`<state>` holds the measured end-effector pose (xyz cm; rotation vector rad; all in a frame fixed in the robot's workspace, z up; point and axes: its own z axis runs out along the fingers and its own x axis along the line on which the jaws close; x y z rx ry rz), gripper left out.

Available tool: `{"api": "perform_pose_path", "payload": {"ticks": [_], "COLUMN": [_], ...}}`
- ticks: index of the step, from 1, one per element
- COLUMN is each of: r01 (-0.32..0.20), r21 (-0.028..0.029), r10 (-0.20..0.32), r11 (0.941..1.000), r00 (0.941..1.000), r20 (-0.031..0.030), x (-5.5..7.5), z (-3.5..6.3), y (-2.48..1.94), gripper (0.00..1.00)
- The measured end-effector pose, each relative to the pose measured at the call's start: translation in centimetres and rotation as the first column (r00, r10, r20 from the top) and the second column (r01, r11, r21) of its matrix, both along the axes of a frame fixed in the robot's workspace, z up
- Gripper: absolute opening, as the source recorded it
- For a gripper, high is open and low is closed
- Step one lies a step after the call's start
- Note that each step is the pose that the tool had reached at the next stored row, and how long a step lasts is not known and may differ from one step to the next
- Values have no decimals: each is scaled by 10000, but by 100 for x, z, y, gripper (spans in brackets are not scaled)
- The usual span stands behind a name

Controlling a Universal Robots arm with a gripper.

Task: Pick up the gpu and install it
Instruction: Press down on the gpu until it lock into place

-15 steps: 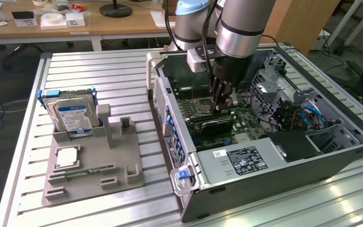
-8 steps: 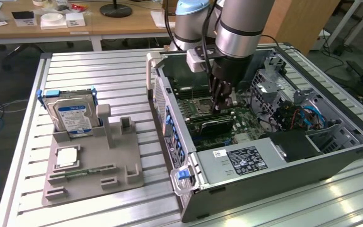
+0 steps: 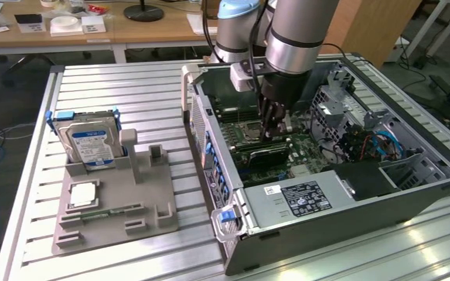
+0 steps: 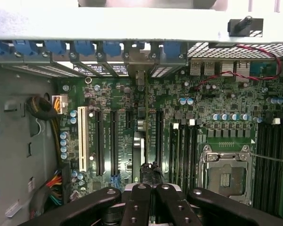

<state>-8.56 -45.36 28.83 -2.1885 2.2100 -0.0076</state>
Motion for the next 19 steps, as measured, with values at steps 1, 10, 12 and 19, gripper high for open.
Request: {"api": "perform_pose_path", "payload": {"ticks": [1,10,12,19], "r01": [0,4,5,15], "r21": [1,3,2,1], "r10": [0,-4,-5,-15], "r11": [10000,10000,10000,10000], "r00": [10000,10000,10000,10000], "r20": [0,1,1,-5], "x": [0,-1,-1,-1], "z": [-10,-67,-85,-126], "y": [0,0,0,0], "gripper": [11,11,11,11]}}
